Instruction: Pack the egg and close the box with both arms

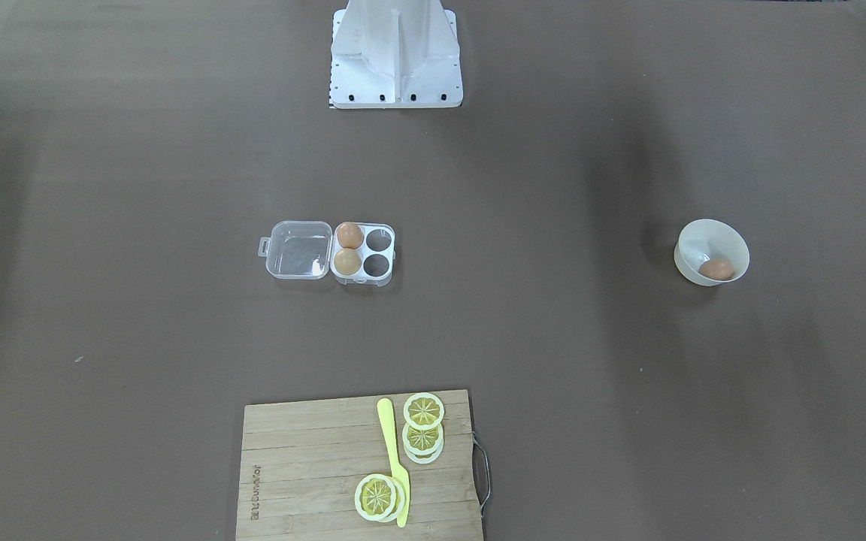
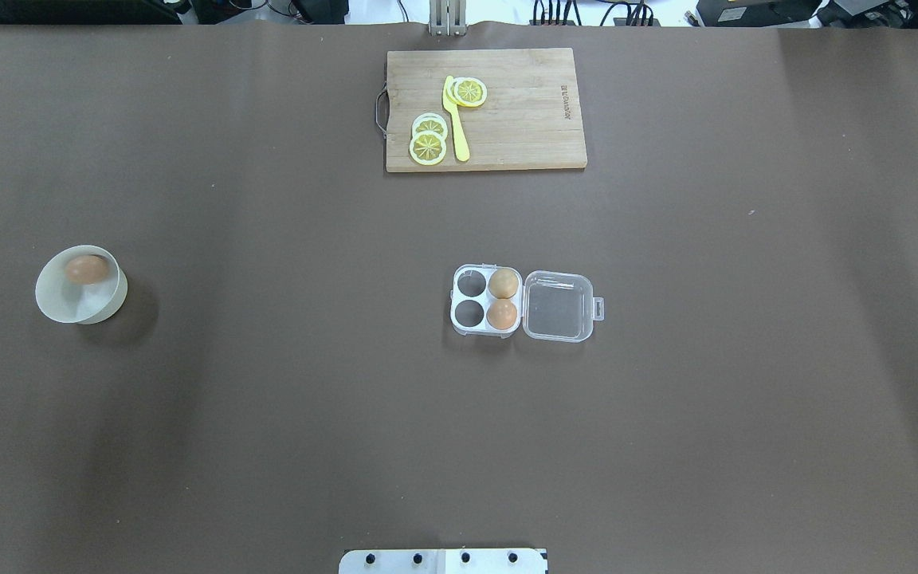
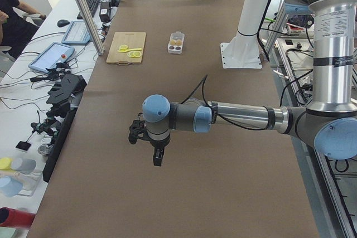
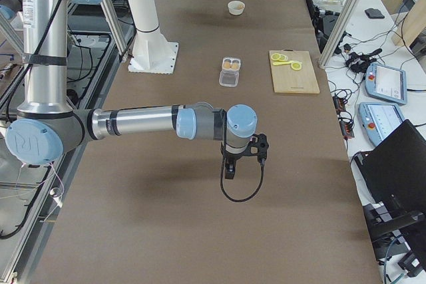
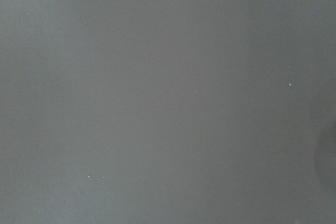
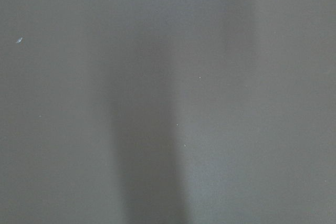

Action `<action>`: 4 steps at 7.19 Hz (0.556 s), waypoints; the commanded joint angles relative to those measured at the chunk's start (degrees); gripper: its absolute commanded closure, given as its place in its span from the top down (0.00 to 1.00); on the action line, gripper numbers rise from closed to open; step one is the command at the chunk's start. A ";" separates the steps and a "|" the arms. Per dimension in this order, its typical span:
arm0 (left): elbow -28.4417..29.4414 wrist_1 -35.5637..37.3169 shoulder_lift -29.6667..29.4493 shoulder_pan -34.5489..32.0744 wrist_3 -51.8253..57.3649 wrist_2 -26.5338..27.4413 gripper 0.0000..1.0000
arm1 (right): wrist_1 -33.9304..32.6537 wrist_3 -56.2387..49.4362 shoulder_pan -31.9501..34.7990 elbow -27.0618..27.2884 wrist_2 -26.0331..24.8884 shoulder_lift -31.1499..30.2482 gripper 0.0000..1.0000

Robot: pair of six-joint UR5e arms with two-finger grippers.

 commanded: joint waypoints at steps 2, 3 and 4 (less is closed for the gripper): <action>0.22 0.01 -0.01 0.00 -0.03 0.11 0.98 | 0.00 0.00 0.00 0.17 0.36 0.06 1.00; -0.30 0.09 -0.19 0.09 -0.03 0.11 0.98 | 0.00 0.08 0.00 0.26 0.53 0.06 1.00; -2.48 0.01 -0.89 0.09 0.06 -0.07 0.98 | 0.00 0.08 0.00 0.52 0.71 0.06 1.00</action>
